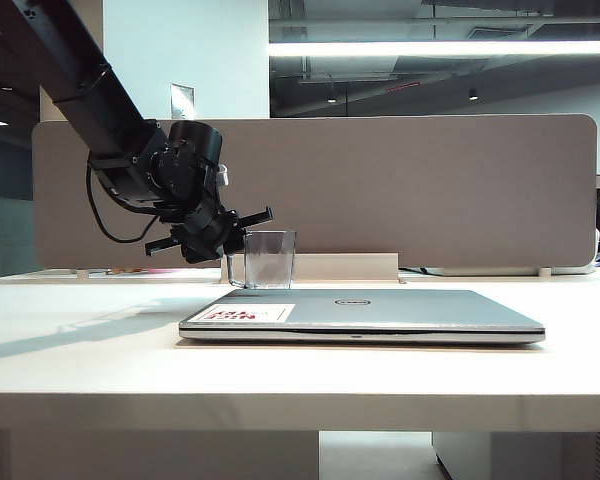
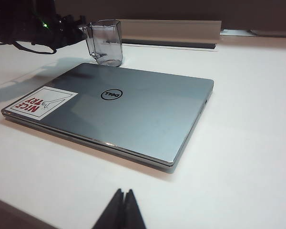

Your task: Pick up the water cup and place it on the left side of the laptop.

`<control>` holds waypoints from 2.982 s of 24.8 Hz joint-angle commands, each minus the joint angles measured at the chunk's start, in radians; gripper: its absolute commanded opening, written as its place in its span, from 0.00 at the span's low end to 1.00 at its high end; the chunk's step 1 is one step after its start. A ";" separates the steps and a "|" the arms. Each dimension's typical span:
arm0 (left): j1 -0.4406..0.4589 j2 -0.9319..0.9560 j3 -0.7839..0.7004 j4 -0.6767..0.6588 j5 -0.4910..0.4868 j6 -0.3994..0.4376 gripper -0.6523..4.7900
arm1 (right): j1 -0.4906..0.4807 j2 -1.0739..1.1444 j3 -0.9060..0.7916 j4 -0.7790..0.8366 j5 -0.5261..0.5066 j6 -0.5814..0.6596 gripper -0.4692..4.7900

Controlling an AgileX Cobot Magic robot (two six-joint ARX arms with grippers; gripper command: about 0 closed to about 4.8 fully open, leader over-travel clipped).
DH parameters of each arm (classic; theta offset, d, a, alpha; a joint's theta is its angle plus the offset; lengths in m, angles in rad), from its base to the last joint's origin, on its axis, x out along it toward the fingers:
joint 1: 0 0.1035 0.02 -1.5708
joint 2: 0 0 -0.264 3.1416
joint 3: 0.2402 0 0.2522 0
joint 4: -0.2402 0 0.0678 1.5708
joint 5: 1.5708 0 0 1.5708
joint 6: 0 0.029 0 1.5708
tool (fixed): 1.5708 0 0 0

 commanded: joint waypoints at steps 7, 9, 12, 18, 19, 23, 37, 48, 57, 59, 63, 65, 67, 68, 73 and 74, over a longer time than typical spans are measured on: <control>0.000 -0.002 0.003 0.063 0.003 0.050 0.11 | 0.001 -0.002 -0.006 0.011 -0.002 0.000 0.07; 0.000 -0.002 0.003 0.068 0.006 0.072 0.11 | 0.001 -0.002 -0.006 0.011 -0.002 0.000 0.07; 0.000 -0.002 0.003 0.066 0.018 0.071 0.11 | 0.001 -0.002 -0.006 0.011 -0.002 0.000 0.07; 0.000 -0.003 0.003 0.034 0.045 0.068 0.12 | 0.001 -0.002 -0.006 0.011 -0.002 0.000 0.08; 0.000 -0.003 0.003 0.021 0.047 0.068 0.17 | 0.001 -0.002 -0.006 0.010 -0.002 0.000 0.07; 0.000 -0.003 0.003 0.014 0.048 0.071 0.41 | 0.001 -0.002 -0.006 0.009 -0.002 0.000 0.07; 0.013 0.029 0.018 0.089 0.037 0.246 0.40 | 0.001 -0.002 -0.006 0.008 -0.002 0.001 0.07; 0.029 0.099 0.084 0.104 0.063 0.251 0.39 | 0.001 -0.002 -0.006 0.008 -0.003 0.001 0.07; 0.067 0.099 0.085 0.127 0.084 0.277 0.26 | 0.001 -0.002 -0.006 0.008 -0.006 0.001 0.07; 0.074 0.099 0.085 0.127 0.100 0.277 0.25 | 0.001 -0.002 -0.006 0.008 -0.006 0.001 0.07; 0.074 0.099 0.086 0.128 0.135 0.277 0.25 | 0.001 -0.002 -0.006 0.008 -0.006 0.001 0.07; 0.074 0.099 0.086 0.128 0.138 0.277 0.24 | 0.001 -0.002 -0.006 0.008 -0.006 0.001 0.08; 0.074 0.099 0.086 0.128 0.138 0.277 0.20 | 0.001 -0.002 -0.006 0.008 -0.006 0.001 0.07; 0.074 0.099 0.086 0.128 0.137 0.277 0.17 | 0.001 -0.002 -0.006 0.007 -0.006 0.001 0.07; 0.074 0.098 0.086 0.134 0.137 0.277 0.11 | 0.001 -0.002 -0.006 0.007 -0.006 0.001 0.07; 0.074 0.097 0.086 0.134 0.137 0.277 0.11 | 0.001 -0.002 -0.006 0.007 -0.006 0.001 0.07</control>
